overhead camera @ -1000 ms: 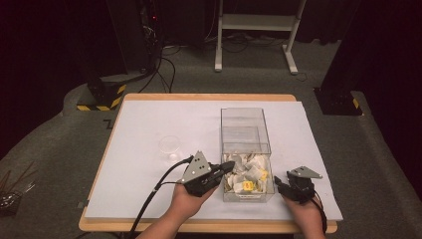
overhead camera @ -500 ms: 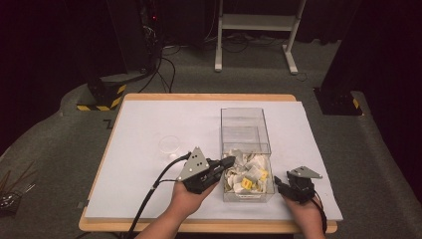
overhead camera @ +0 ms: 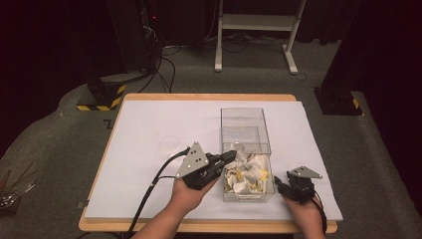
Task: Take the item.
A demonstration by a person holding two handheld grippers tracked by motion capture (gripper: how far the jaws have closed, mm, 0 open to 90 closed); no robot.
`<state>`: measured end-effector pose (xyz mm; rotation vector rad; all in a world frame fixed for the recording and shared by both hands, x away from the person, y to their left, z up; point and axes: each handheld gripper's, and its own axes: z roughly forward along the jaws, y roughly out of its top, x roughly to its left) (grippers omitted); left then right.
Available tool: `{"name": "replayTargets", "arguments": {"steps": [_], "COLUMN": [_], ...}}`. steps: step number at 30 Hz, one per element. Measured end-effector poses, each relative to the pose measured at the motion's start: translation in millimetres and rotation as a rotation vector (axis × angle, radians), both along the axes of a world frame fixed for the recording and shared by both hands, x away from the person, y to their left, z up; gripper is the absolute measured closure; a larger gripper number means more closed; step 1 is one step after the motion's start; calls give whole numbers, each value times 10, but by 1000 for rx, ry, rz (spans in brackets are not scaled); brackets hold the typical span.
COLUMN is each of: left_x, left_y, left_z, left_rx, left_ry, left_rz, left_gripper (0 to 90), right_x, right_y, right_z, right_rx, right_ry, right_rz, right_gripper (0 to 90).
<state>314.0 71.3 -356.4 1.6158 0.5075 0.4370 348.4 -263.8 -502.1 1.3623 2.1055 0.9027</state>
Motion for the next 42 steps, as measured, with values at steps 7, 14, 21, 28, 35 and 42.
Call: {"name": "replayTargets", "arguments": {"steps": [7,14,21,28,35,42], "left_x": [-7,-14,-22,-24,-15,0], "left_y": [40,135,218,309,382,454], "left_z": [65,186,298,365,385,369], "left_rx": [-24,-63,-79,-90,-98,-89], "left_ry": [-12,-33,-61,-78,-80,-77], "left_rz": [6,23,36,51,66,80], "left_gripper": [900,900,900,900,900,900], "right_x": [1,1,1,0,0,1], "right_y": [-1,0,0,0,0,0], "right_z": [0,0,0,0,0,0], "right_rx": [1,1,1,0,0,0], "right_ry": [0,0,0,0,0,0], "right_rz": [0,0,0,0,0,0], "right_gripper": [452,452,452,452,452,452]}}
